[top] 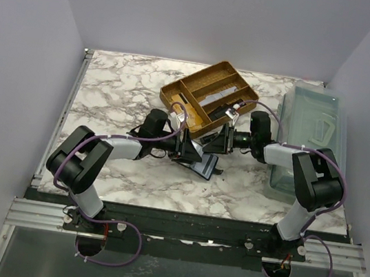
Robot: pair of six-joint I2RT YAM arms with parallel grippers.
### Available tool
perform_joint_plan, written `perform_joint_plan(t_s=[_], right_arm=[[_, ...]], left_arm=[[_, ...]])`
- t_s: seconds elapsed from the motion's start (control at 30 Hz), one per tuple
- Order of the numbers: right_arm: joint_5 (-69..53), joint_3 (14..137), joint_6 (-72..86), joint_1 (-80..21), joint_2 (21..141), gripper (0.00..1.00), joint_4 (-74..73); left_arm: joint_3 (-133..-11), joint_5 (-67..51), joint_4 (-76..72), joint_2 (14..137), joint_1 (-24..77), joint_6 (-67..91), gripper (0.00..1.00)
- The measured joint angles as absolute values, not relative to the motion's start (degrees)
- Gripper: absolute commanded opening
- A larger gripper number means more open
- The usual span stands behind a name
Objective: Take the credit cards out of the card holder
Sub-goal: Remove the credit card from the card holder.
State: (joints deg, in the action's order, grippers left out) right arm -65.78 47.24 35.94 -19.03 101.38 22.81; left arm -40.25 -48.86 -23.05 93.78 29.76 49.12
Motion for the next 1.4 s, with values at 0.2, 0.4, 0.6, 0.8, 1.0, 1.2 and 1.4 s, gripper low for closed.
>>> perform_joint_plan(t_s=[0.2,0.4,0.6,0.8,1.0,1.2,1.4], right_arm=[[-65.08,47.44,34.54,-19.03,101.38,0.4,21.5],[-64.93,47.72,33.08,-19.07,101.49,0.34,19.99],[-65.23,48.6,32.34,-19.07,102.67,0.34,19.09],[-66.32,48.71,31.73,-19.07,103.53,0.34,18.96],[-67.35,48.69,30.83,-19.07,103.9,0.34,18.98],[-67.4,48.69,29.87,-19.05,104.31,0.35,18.96],[-67.44,48.69,28.88,-19.07,104.57,0.39,18.96]], left_arm=[[-40.25,-48.6,-22.63,93.78,29.76,48.4,0.45],[-40.25,-48.25,-21.02,93.78,29.76,47.51,0.54],[-40.25,-47.9,-20.32,93.78,29.74,47.22,0.61],[-40.25,-47.9,-19.4,93.78,29.74,46.78,0.62],[-40.25,-48.07,-19.03,93.78,29.74,46.22,0.65],[-40.25,-48.86,-19.11,93.76,29.74,45.95,0.66],[-40.25,-49.45,-19.11,93.76,29.74,45.8,0.66]])
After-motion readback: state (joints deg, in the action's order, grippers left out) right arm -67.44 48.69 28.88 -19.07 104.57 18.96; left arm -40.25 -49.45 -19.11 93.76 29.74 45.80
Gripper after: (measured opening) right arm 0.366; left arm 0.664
